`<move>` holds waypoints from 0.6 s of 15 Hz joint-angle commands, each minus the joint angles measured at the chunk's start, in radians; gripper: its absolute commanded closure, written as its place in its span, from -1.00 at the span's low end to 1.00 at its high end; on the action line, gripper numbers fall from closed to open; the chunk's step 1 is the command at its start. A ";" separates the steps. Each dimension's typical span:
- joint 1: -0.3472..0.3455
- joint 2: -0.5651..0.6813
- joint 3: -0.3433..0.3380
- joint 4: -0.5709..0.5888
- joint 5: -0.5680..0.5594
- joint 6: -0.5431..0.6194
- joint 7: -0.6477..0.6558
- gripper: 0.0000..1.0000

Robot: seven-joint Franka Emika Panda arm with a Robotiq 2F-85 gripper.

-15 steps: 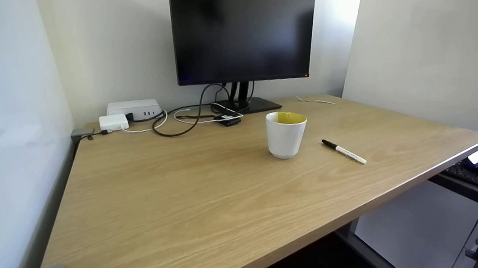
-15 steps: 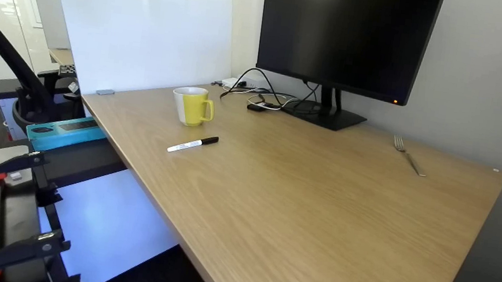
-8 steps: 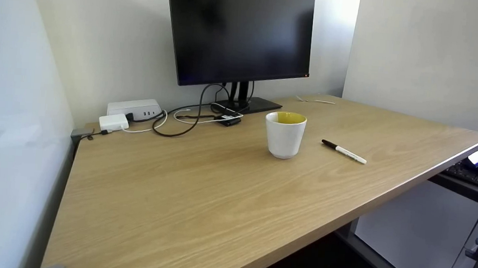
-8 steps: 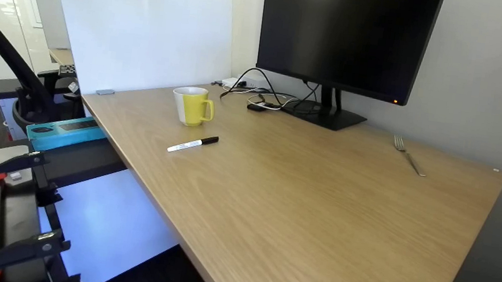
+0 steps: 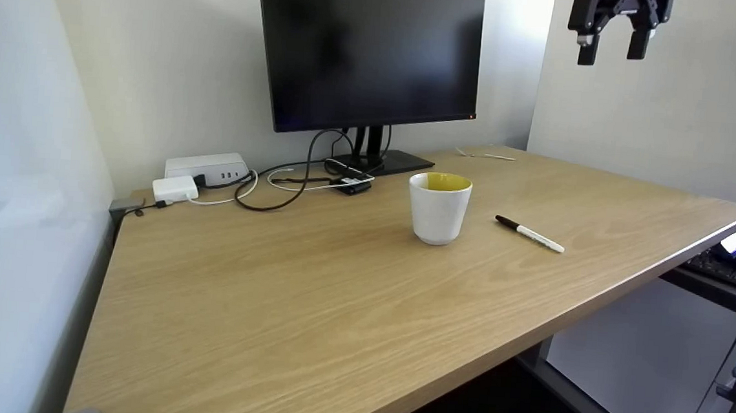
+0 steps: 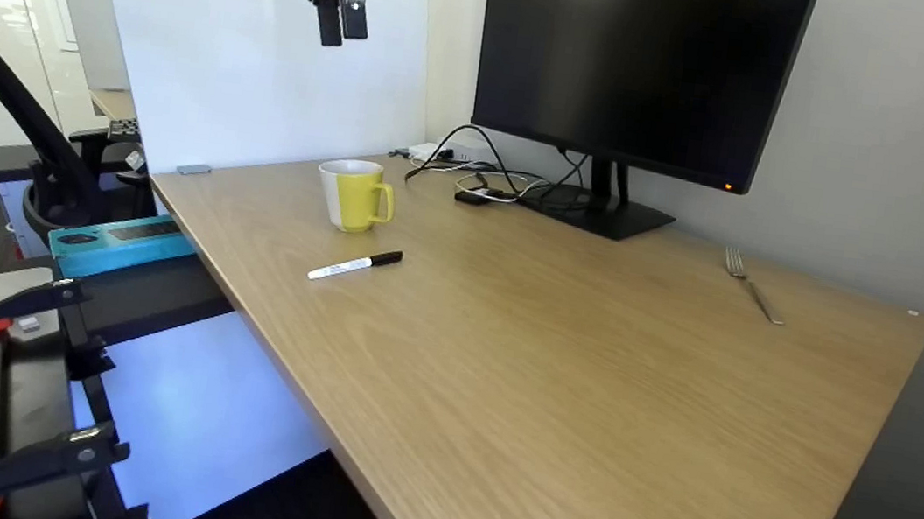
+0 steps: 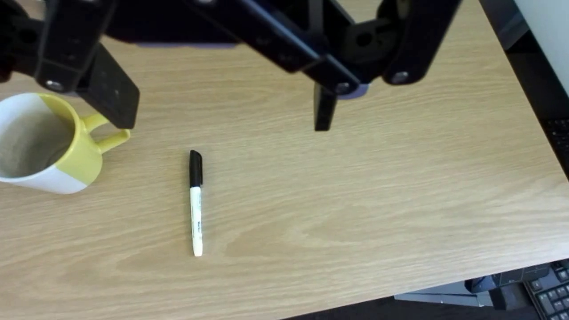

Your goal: Move the marker to the right

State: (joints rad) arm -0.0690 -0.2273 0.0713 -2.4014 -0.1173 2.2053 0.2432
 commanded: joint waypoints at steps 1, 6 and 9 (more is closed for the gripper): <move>0.014 0.095 -0.024 0.025 0.006 0.025 -0.021 -1.00; 0.050 0.243 -0.016 0.043 0.002 0.099 -0.020 -1.00; 0.075 0.334 -0.021 0.059 0.004 0.143 -0.027 -1.00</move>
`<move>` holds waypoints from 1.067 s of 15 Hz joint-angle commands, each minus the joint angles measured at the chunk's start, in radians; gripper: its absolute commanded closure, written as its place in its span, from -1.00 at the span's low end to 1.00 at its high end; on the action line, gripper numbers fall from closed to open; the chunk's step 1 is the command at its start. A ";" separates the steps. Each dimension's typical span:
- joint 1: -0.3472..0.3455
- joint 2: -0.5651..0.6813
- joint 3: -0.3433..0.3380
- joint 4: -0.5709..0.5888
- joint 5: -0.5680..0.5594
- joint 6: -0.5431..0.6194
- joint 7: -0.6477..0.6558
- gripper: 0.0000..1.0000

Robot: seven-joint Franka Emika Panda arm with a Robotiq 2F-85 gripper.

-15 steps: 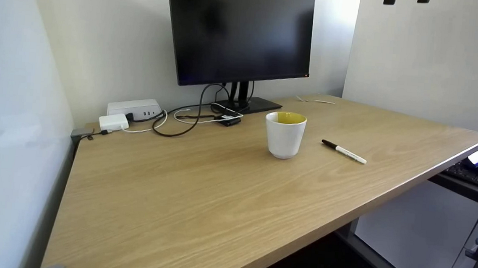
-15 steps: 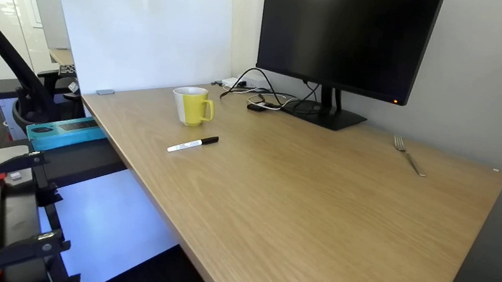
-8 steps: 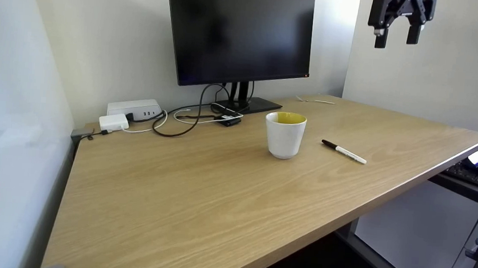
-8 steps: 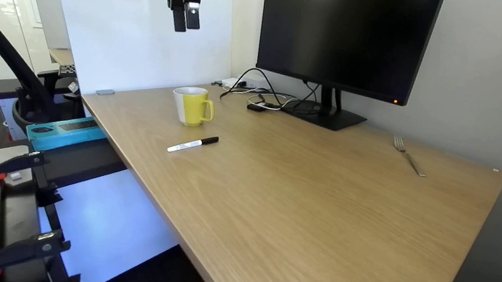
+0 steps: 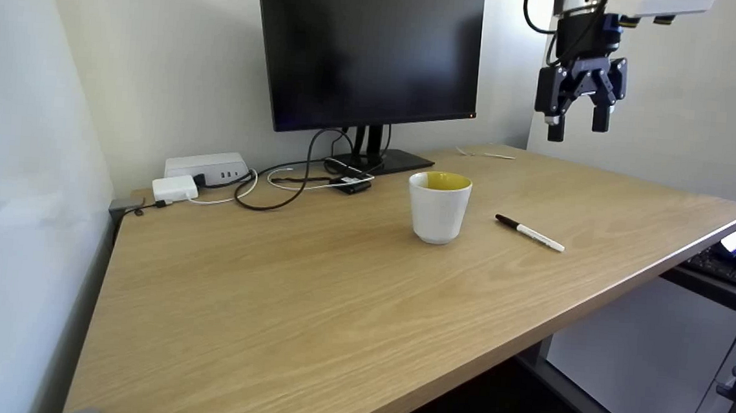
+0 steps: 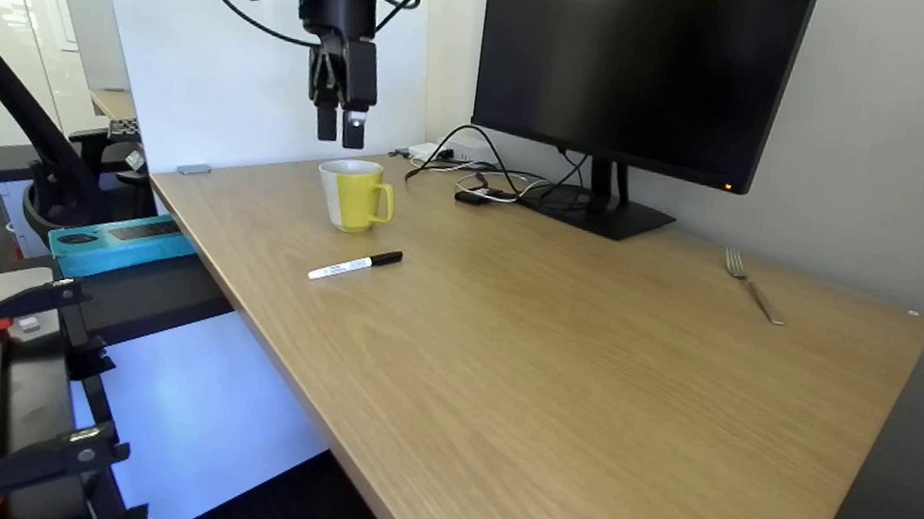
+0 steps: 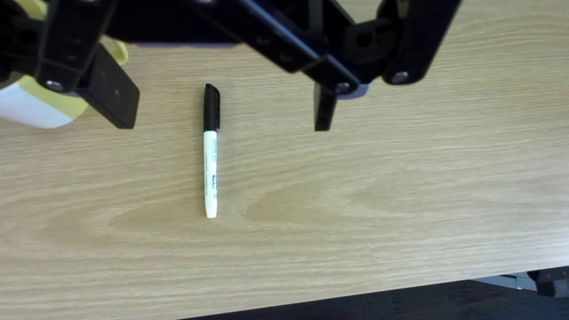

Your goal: Move the marker to the right

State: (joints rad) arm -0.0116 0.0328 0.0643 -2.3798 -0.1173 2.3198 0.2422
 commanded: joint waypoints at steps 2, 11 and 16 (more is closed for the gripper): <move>0.023 0.133 -0.020 0.057 0.012 0.047 -0.035 -1.00; 0.032 0.355 -0.022 0.210 0.079 0.053 -0.100 -1.00; 0.045 0.437 -0.018 0.272 0.096 0.044 -0.117 -1.00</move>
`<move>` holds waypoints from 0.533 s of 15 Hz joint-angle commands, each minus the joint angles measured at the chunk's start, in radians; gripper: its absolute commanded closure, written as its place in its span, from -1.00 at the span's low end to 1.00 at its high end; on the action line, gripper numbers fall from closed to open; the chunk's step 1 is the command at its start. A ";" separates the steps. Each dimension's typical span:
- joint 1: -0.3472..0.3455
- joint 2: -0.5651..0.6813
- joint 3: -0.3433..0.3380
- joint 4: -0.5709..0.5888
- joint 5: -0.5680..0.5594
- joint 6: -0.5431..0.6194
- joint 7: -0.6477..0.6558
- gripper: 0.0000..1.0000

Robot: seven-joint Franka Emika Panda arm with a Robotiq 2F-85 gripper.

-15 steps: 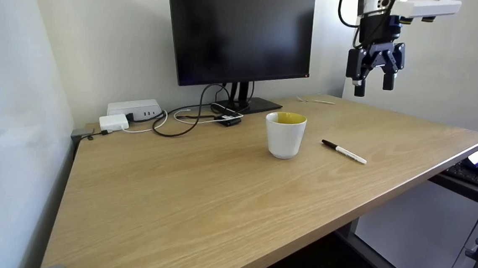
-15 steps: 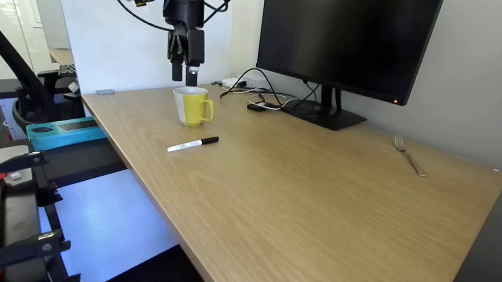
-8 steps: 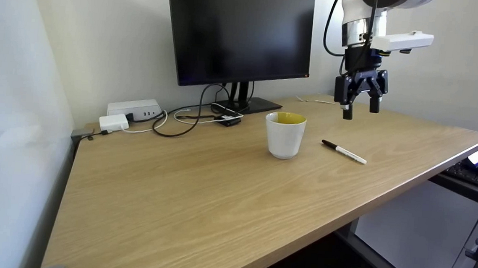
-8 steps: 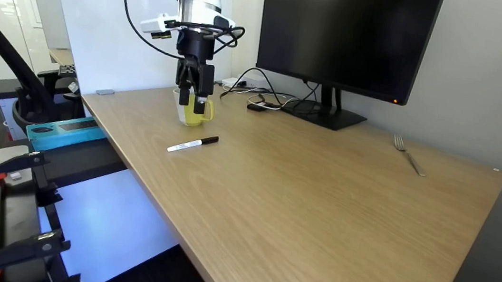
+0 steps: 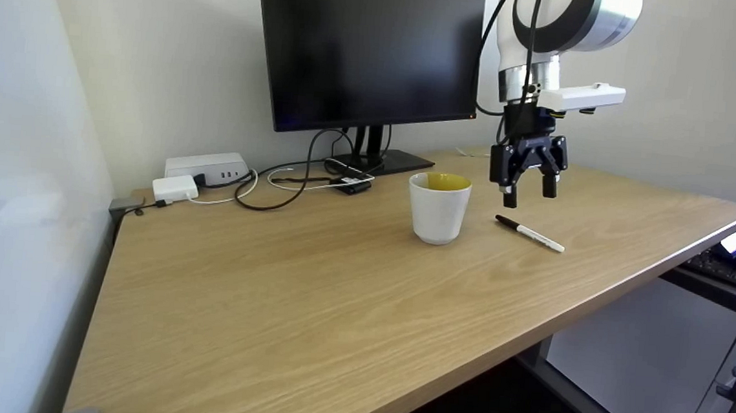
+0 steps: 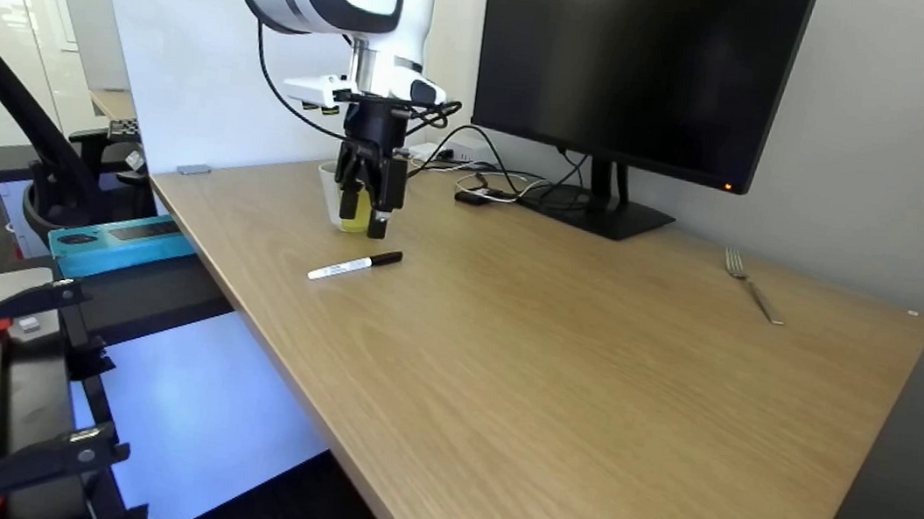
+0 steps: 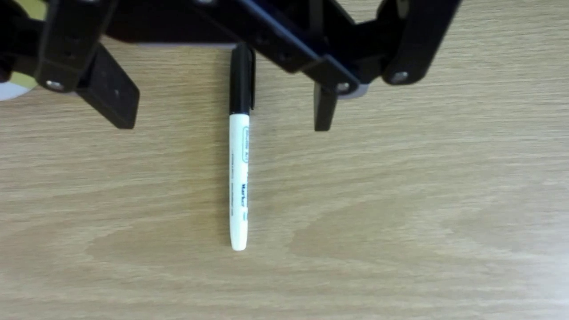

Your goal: Move the marker to the right

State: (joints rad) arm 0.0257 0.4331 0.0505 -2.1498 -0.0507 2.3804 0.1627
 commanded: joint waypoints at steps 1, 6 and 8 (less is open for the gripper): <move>0.008 0.047 -0.004 0.048 0.034 -0.017 -0.042 -1.00; 0.004 0.088 -0.001 0.071 0.054 -0.016 -0.063 -1.00; -0.002 0.101 0.002 0.070 0.070 -0.015 -0.075 -1.00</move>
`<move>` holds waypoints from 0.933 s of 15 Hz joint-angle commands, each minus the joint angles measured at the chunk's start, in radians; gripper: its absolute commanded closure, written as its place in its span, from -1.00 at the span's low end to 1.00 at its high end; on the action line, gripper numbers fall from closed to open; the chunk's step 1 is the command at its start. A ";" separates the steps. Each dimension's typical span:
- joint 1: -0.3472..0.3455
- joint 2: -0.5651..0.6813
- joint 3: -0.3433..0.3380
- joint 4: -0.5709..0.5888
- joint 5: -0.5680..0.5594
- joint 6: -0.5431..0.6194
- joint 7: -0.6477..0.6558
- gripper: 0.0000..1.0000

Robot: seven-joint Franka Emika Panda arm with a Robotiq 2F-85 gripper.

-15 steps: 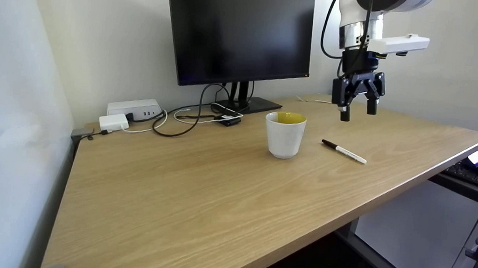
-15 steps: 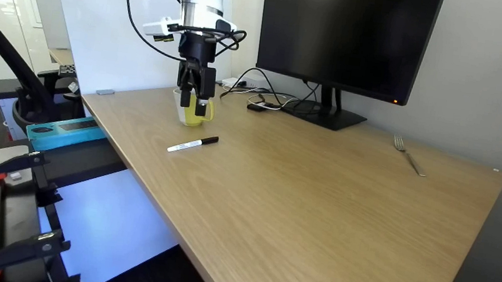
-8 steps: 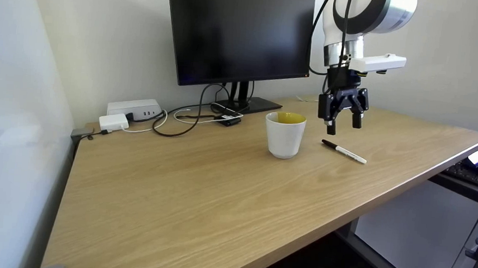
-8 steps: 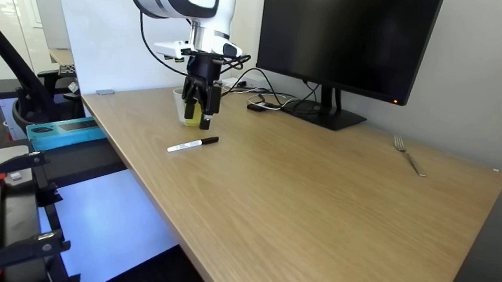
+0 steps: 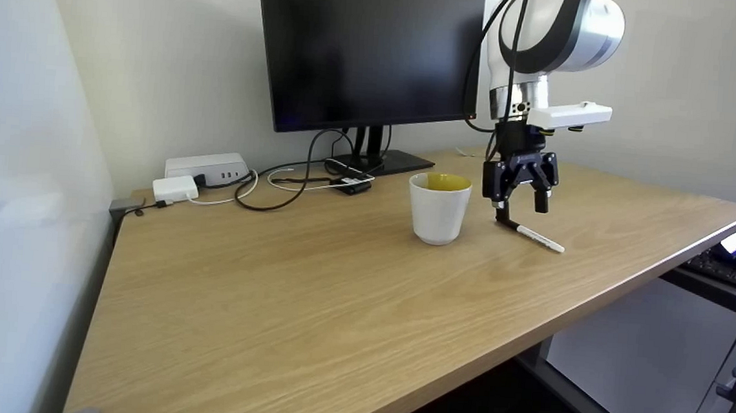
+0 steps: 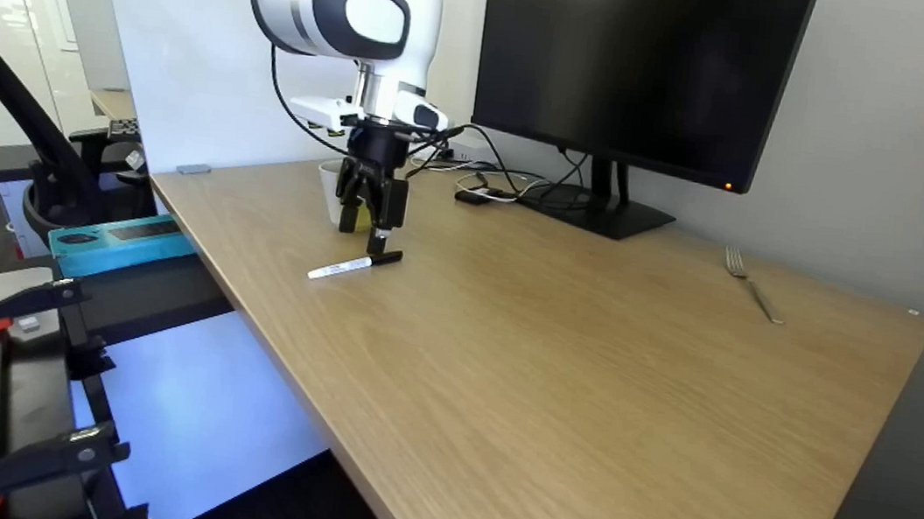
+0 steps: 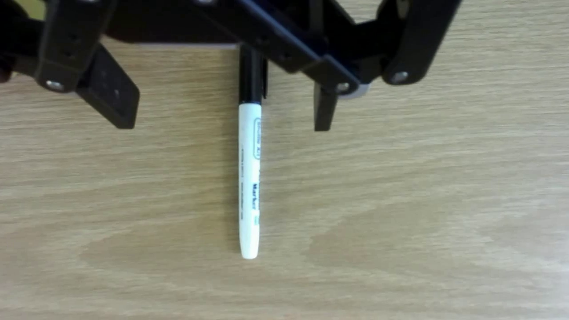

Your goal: Move the marker to the right

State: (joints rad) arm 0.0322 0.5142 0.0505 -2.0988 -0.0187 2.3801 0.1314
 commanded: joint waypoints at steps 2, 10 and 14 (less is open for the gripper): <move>-0.010 0.029 0.003 0.019 0.050 -0.014 -0.054 -1.00; -0.013 0.034 0.005 0.013 0.073 -0.006 -0.070 0.10; -0.018 0.029 0.005 0.007 0.080 0.000 -0.079 0.64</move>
State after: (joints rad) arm 0.0273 0.5416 0.0505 -2.0971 0.0303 2.3801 0.0903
